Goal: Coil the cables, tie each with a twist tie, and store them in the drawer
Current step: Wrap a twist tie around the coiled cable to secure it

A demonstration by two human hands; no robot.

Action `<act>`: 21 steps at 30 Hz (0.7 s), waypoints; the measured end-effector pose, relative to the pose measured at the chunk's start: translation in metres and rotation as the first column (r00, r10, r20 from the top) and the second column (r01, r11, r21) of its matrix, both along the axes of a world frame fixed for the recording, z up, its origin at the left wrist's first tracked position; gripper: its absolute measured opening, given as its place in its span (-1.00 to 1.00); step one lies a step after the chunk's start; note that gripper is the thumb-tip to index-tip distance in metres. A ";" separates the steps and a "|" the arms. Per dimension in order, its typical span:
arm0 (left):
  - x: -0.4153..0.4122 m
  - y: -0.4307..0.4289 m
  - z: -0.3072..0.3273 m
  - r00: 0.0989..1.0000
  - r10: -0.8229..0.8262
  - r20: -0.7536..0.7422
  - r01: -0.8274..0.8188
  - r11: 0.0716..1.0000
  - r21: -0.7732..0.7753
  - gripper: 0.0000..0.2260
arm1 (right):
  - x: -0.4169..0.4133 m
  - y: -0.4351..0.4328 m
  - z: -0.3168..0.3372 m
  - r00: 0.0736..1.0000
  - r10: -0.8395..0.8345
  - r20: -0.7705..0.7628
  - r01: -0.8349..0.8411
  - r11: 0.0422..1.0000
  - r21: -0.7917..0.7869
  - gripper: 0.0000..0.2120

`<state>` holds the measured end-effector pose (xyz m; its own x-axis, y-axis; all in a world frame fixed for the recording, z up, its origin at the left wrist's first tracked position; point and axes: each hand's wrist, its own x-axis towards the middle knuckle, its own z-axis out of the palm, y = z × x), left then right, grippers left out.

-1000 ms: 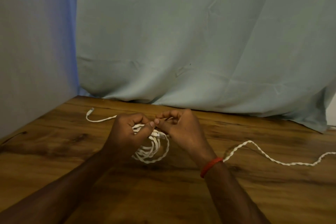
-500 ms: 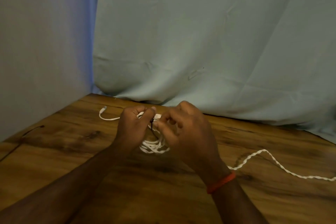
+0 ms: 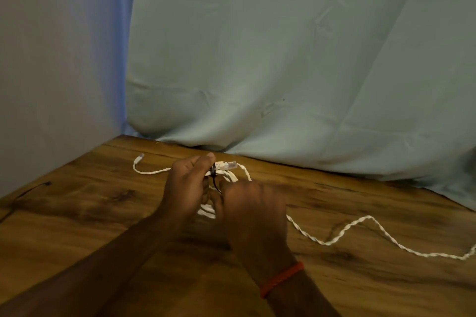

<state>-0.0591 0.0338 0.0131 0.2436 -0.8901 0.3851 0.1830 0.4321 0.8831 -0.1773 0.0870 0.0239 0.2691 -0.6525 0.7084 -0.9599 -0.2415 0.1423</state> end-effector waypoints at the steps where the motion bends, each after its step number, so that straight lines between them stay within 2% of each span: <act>1: -0.002 0.001 0.000 1.000 -0.005 -0.002 0.005 1.000 0.010 -0.54 | 0.000 -0.001 -0.001 1.000 -0.005 0.000 0.005 1.000 0.011 -0.68; 7: -0.002 0.006 0.005 0.998 -0.028 -0.057 0.033 0.996 0.079 -0.66 | -0.003 -0.007 -0.006 1.000 -0.027 -0.003 0.027 0.999 0.035 -0.79; 11: -0.004 0.008 0.006 0.997 -0.053 -0.060 0.058 0.995 0.076 -0.52 | -0.004 -0.008 -0.005 0.998 0.059 0.024 -0.060 0.997 0.047 -0.90; 13: -0.004 0.009 0.004 0.997 -0.058 -0.048 0.060 0.996 0.060 -0.48 | -0.005 -0.010 -0.004 0.982 0.153 0.112 -0.162 0.984 0.078 -0.89; 17: 0.002 0.002 0.000 0.998 0.020 0.054 -0.020 1.000 0.003 -0.61 | -0.001 -0.004 0.003 0.937 0.239 0.254 -0.266 0.961 0.074 -0.80; 21: 0.004 0.002 -0.002 0.985 0.077 0.153 -0.076 0.997 -0.013 -0.62 | -0.002 -0.005 0.010 0.821 0.304 0.483 -0.442 0.875 0.200 -0.78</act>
<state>-0.0550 0.0354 0.0116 0.2486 -0.8683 0.4292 0.0119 0.4458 0.8950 -0.1796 0.0823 0.0342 0.2529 -0.7561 0.6036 -0.7328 -0.5570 -0.3907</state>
